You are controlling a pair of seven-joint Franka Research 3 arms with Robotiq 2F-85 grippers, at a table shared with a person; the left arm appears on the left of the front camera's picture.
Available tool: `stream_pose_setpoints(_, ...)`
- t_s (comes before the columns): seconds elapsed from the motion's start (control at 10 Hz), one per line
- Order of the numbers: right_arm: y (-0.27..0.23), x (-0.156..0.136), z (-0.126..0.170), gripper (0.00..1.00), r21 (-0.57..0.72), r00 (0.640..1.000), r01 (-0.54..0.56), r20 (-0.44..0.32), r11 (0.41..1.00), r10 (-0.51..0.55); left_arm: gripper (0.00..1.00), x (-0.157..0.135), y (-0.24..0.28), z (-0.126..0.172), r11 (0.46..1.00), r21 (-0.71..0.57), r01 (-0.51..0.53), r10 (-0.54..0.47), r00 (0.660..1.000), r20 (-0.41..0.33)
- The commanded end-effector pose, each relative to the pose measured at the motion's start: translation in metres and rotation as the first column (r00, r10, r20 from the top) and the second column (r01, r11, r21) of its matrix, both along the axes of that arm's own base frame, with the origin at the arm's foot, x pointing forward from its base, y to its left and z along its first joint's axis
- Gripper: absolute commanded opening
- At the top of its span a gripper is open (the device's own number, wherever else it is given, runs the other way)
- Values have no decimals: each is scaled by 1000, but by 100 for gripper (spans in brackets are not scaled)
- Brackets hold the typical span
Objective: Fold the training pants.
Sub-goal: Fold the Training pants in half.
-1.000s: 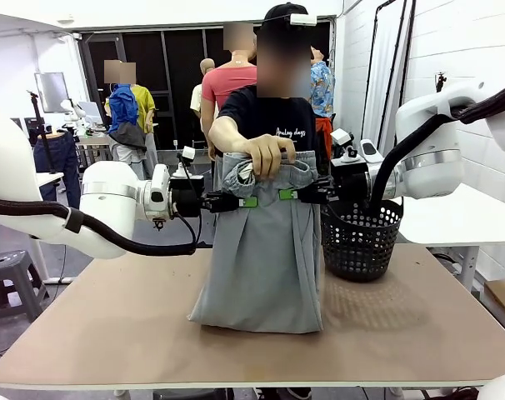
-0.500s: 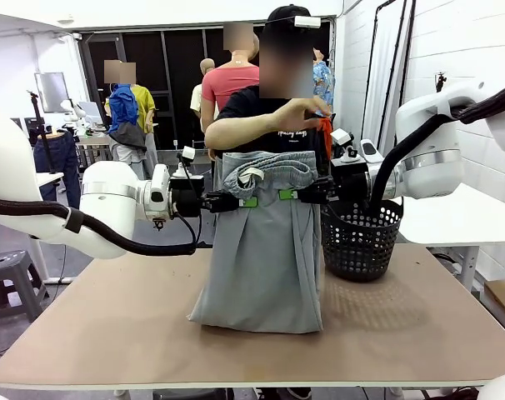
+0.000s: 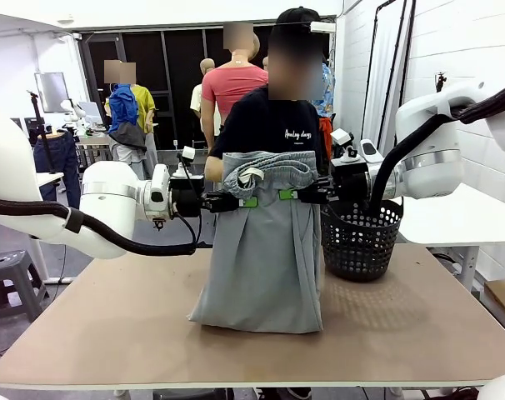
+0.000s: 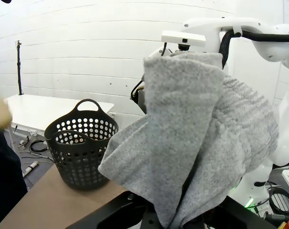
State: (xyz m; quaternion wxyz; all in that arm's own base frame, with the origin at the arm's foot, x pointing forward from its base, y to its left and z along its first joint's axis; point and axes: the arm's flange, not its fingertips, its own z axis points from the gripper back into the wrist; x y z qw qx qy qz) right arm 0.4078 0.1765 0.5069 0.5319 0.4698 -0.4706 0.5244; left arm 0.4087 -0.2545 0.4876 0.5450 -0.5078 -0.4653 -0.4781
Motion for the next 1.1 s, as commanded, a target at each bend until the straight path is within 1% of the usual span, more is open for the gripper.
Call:
stream_pose_setpoints(0.0,0,-4,1,0,17,1000,0,1,1000,0,0,0,-1,2,1000,4,5,-5,1000,7)
stream_pose_setpoints(1.0,0,-4,1,0,17,1000,0,1,1000,0,0,0,-1,2,1000,4,5,-5,1000,7)
